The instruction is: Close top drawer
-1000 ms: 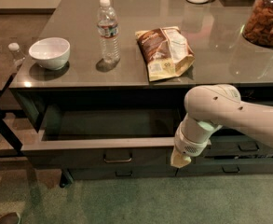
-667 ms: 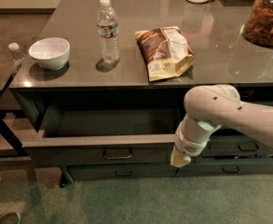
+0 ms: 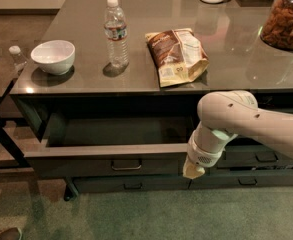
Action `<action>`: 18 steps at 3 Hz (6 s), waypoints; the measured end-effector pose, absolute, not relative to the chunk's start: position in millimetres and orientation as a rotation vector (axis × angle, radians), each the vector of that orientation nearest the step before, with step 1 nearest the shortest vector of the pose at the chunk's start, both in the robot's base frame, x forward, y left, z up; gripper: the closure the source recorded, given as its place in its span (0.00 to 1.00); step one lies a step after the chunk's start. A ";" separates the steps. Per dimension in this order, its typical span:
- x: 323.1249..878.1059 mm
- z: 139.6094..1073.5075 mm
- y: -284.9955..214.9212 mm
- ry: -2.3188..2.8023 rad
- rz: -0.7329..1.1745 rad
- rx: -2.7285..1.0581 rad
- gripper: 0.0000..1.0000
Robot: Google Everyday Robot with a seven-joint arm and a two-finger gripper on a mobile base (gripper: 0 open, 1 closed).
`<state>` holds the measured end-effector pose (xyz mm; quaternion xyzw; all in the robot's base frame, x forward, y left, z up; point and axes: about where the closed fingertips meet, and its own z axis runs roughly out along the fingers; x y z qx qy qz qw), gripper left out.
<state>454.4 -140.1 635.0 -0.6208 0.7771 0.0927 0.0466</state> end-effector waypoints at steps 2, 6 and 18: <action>454.3 634.9 -140.1 2.371 0.283 -1.895 0.00; 456.5 634.4 -141.1 2.370 0.276 -1.888 0.65; 559.1 637.4 -155.8 2.381 0.087 -1.792 0.00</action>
Offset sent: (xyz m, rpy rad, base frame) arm 0.0000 0.0000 0.0000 0.0000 0.0000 0.0000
